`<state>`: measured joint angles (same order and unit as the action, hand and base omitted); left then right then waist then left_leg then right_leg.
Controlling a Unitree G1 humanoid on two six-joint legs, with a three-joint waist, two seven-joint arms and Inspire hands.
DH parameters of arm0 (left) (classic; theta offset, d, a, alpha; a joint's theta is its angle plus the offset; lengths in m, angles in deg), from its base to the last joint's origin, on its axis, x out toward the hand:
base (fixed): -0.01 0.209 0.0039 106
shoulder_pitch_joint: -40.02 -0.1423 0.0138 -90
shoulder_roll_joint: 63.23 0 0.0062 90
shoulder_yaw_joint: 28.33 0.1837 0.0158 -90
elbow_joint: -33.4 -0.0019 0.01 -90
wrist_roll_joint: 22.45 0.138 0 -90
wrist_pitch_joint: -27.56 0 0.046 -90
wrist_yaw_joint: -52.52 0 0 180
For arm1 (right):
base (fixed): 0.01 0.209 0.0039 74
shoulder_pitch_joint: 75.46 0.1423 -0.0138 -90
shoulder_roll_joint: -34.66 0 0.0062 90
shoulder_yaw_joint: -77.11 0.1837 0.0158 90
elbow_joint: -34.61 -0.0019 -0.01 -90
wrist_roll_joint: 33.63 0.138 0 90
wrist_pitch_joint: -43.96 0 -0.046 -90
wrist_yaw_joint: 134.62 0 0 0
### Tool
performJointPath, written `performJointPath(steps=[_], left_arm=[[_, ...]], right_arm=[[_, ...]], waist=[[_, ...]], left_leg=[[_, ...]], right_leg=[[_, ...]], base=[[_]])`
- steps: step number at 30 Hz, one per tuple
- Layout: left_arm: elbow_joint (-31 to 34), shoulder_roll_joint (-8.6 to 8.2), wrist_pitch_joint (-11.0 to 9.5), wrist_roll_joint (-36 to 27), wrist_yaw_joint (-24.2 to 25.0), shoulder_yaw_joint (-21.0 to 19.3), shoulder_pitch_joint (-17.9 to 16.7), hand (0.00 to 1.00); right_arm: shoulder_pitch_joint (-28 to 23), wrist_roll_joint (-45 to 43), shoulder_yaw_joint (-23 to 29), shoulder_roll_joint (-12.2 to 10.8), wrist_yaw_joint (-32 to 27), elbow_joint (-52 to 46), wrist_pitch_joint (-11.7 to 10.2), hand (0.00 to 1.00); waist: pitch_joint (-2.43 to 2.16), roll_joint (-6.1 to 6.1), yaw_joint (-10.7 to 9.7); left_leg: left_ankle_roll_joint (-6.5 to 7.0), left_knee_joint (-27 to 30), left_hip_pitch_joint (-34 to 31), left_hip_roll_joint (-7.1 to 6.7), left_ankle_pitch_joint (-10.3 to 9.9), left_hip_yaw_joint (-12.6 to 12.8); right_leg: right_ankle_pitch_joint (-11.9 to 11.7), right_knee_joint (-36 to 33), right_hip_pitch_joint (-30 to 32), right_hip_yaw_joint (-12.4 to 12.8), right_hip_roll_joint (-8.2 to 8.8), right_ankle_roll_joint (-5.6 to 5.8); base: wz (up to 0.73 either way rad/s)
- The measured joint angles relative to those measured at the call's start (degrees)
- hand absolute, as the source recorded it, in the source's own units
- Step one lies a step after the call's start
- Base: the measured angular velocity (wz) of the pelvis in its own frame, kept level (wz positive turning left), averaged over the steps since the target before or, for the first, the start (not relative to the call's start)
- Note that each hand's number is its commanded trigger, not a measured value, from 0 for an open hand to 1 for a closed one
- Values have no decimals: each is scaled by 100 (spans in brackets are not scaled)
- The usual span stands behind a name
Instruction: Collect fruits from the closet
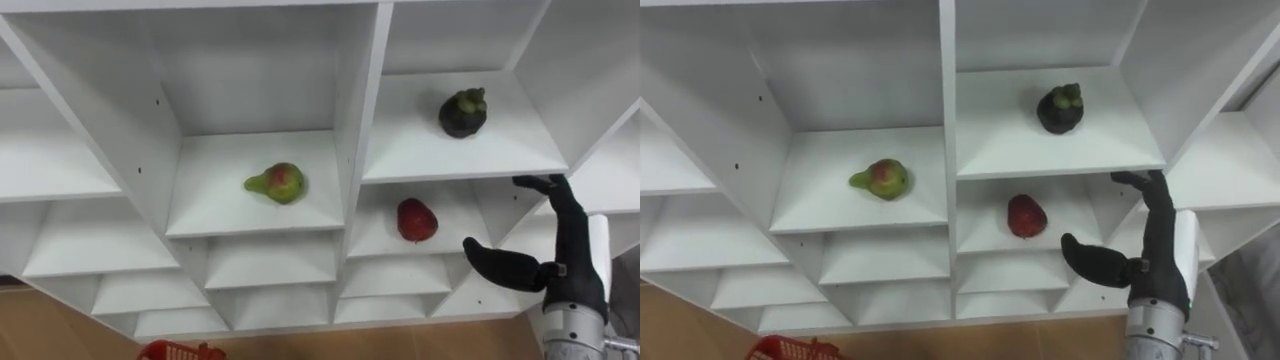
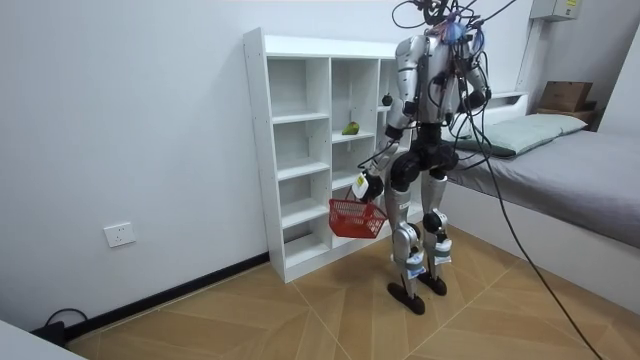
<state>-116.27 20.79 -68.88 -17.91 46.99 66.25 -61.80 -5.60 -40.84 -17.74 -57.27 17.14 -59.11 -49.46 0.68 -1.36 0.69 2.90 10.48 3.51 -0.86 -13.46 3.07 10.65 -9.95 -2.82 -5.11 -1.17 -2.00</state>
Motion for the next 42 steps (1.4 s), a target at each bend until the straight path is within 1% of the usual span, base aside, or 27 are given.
performJointPath(steps=[4, 11, 13, 15, 16, 20, 24, 27, 33, 36, 37, 39, 40, 41, 42], left_arm=[[3, 0, 5, 1, 7, 1, 4, 100], [4, 18, 2, -37, 95, 2, 14, 100], [4, 25, 3, -25, 104, 2, -3, 100], [20, 36, 9, 10, 105, 2, -50, 100], [45, 51, 9, 11, 104, 2, -58, 100], [47, 116, 9, 13, 104, 12, -149, 100], [9, 204, 7, 7, 105, 17, -116, 100], [12, 263, -9, -11, 105, 119, -21, 100], [0, 264, -63, -48, 107, 154, 97, 100], [-2, 270, -64, -50, 127, 256, 115, 100], [-1, 269, -63, -50, 136, 259, 136, 100], [-3, 270, -62, -50, 195, 253, 149, 100], [-3, 270, -61, -50, 240, 251, 153, 100], [-2, 270, -61, -48, 279, 252, 173, 100], [-2, 270, -61, -48, 293, 252, 182, 100]], right_arm=[[73, -6, 3, 0, 14, 0, 111, 0], [81, -5, 6, 8, 101, -19, 115, 0], [77, -19, 7, 41, 154, -183, 229, 0], [52, -225, 7, 43, 169, -203, 229, 0], [20, -276, 7, 44, 208, -248, 229, 0], [-136, -393, 4, 45, 353, -438, 229, 0], [-334, -874, -11, 95, 502, -635, 229, 0], [-345, -1125, -16, 142, 509, -642, 229, 0], [-351, -1316, -21, 199, 510, -683, 227, 0], [-406, -1317, -24, 204, 514, -843, 226, 0], [-450, -1317, -29, 204, 514, -918, 198, 0], [-573, -1365, -32, 208, 513, -1113, 4, 0], [-613, -1394, -83, 217, 519, -1251, -225, 0], [-618, -1393, -143, 223, 529, -1367, -432, 0], [-618, -1394, -182, 233, 540, -1404, -516, 0]], waist=[[7, -18, -2], [-4, 12, -2], [-15, 37, -26], [-23, 52, -47], [-27, 58, -54], [-30, 62, -55], [-31, 63, -72], [-33, 62, -73], [-37, 53, -69], [-38, 55, -70], [-40, 53, -72], [-56, 62, -71], [-63, 64, -74], [-80, 51, -71], [-97, 42, -70]], left_leg=[[0, 34, 14, 2, 1, 2], [-7, 35, -3, 12, 5, 11], [-8, 54, -109, 9, 19, 17], [-8, 86, -154, 4, 18, 27], [-8, 88, -166, 3, 18, 73], [-11, 77, -166, 10, 18, 117], [-11, 65, -151, 12, 18, 119], [-11, 69, -194, 13, 19, 124], [-11, 70, -191, 15, 19, 152], [-11, 69, -194, 13, 19, 160], [-11, 68, -194, 11, 18, 183], [-11, 68, -196, 11, 19, 200], [-11, 67, -200, 12, 18, 203], [-11, 66, -200, 12, 18, 208], [-11, 64, -200, 13, 19, 209]], right_leg=[[-8, -7, -3, -11, 1, -10], [-8, -76, 29, -8, 1, -13], [-13, -91, 133, -12, -8, -19], [-15, -90, 168, -8, -7, -21], [-15, -87, 176, 2, -8, -22], [-19, -65, 186, 38, -8, -30], [-21, -68, 219, 73, -15, -33], [-22, -91, 277, 81, -6, -33], [-23, -103, 287, 103, -6, -33], [-24, -110, 297, 111, -12, -35], [-25, -107, 299, 112, -13, -35], [-26, -92, 296, 123, -13, -37], [-26, -89, 296, 147, -12, -37], [-27, -82, 296, 177, -15, -36], [-28, -78, 294, 178, -15, -36]], base=[[0], [0], [0], [0], [-4], [-5], [-5], [-2], [-2], [0], [0], [0], [0], [0], [0]])
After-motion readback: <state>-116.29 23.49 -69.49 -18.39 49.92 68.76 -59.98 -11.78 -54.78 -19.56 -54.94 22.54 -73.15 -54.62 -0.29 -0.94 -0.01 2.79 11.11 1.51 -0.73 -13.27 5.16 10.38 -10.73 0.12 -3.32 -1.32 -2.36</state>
